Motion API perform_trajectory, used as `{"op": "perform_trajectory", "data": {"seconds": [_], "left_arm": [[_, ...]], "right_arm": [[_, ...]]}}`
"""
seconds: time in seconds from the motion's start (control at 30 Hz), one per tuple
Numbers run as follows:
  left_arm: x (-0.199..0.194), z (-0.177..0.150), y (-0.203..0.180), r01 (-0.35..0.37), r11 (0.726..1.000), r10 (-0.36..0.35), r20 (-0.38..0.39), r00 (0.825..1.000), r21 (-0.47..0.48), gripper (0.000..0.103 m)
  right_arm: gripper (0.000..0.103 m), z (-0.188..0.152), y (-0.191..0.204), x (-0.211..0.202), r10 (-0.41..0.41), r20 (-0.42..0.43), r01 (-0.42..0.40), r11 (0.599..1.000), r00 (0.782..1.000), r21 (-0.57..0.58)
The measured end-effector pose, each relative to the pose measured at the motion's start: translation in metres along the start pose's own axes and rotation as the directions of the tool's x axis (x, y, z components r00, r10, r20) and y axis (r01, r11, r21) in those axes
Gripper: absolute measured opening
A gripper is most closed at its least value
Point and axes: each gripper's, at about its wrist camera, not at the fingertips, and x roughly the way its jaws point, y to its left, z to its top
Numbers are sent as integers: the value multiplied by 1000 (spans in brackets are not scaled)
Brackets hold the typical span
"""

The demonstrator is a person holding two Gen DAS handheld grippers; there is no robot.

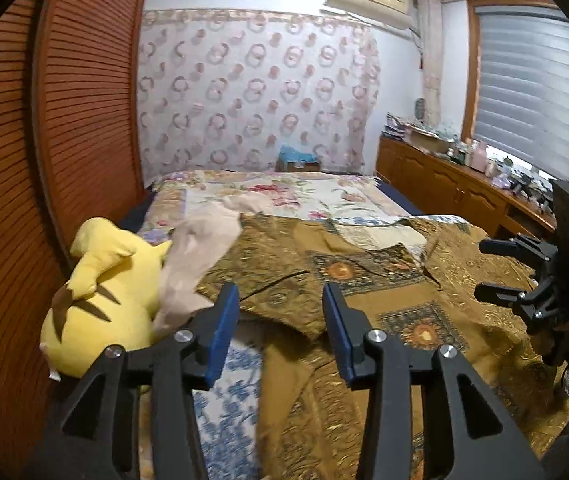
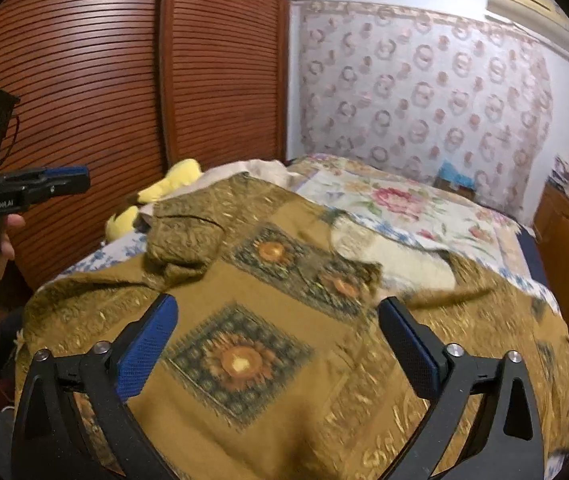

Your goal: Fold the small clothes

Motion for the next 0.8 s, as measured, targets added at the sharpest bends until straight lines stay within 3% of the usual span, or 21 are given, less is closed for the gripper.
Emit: {"op": "perform_trajectory", "data": {"seconds": [0.2, 0.3, 0.47, 0.63, 0.8], "left_arm": [[-5, -12, 15, -37, 999, 37, 2, 999, -32, 48], [-6, -16, 19, -51, 998, 51, 6, 999, -44, 48], [-10, -21, 25, -77, 996, 78, 13, 997, -49, 49], [-10, -28, 34, -80, 994, 80, 7, 997, -70, 49], [-8, -34, 38, -83, 994, 83, -9, 997, -76, 49]], "right_arm": [[96, 25, 23, 36, 55, -29, -57, 996, 998, -73], [89, 35, 36, 60, 99, -63, -105, 990, 993, -94], [68, 45, 60, 104, 169, -136, -185, 975, 976, -122], [65, 50, 86, 135, 219, -190, -247, 959, 957, -138], [63, 52, 112, 156, 219, -236, -266, 945, 947, -191]]}}
